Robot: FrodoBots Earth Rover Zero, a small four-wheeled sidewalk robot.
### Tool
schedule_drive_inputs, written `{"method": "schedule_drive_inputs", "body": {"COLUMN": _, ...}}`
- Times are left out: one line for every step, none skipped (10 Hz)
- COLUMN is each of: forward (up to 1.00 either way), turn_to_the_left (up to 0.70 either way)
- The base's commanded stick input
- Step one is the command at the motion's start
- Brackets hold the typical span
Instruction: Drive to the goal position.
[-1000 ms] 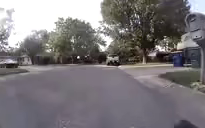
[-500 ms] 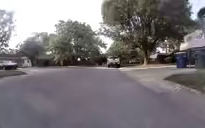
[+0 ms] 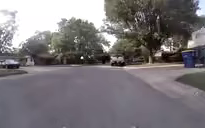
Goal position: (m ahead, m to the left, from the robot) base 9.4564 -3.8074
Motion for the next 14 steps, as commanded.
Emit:
{"method": "schedule_drive_inputs", "body": {"forward": 0.85, "turn_to_the_left": 0.0}}
{"method": "schedule_drive_inputs", "body": {"forward": 0.85, "turn_to_the_left": 0.0}}
{"method": "schedule_drive_inputs", "body": {"forward": 0.85, "turn_to_the_left": 0.0}}
{"method": "schedule_drive_inputs", "body": {"forward": 0.85, "turn_to_the_left": 0.0}}
{"method": "schedule_drive_inputs", "body": {"forward": 0.85, "turn_to_the_left": 0.0}}
{"method": "schedule_drive_inputs", "body": {"forward": 0.85, "turn_to_the_left": 0.0}}
{"method": "schedule_drive_inputs", "body": {"forward": 0.85, "turn_to_the_left": 0.0}}
{"method": "schedule_drive_inputs", "body": {"forward": 0.85, "turn_to_the_left": 0.0}}
{"method": "schedule_drive_inputs", "body": {"forward": 0.85, "turn_to_the_left": 0.0}}
{"method": "schedule_drive_inputs", "body": {"forward": 0.85, "turn_to_the_left": 0.0}}
{"method": "schedule_drive_inputs", "body": {"forward": 0.85, "turn_to_the_left": 0.0}}
{"method": "schedule_drive_inputs", "body": {"forward": 0.85, "turn_to_the_left": 0.0}}
{"method": "schedule_drive_inputs", "body": {"forward": 0.85, "turn_to_the_left": 0.0}}
{"method": "schedule_drive_inputs", "body": {"forward": 0.85, "turn_to_the_left": 0.0}}
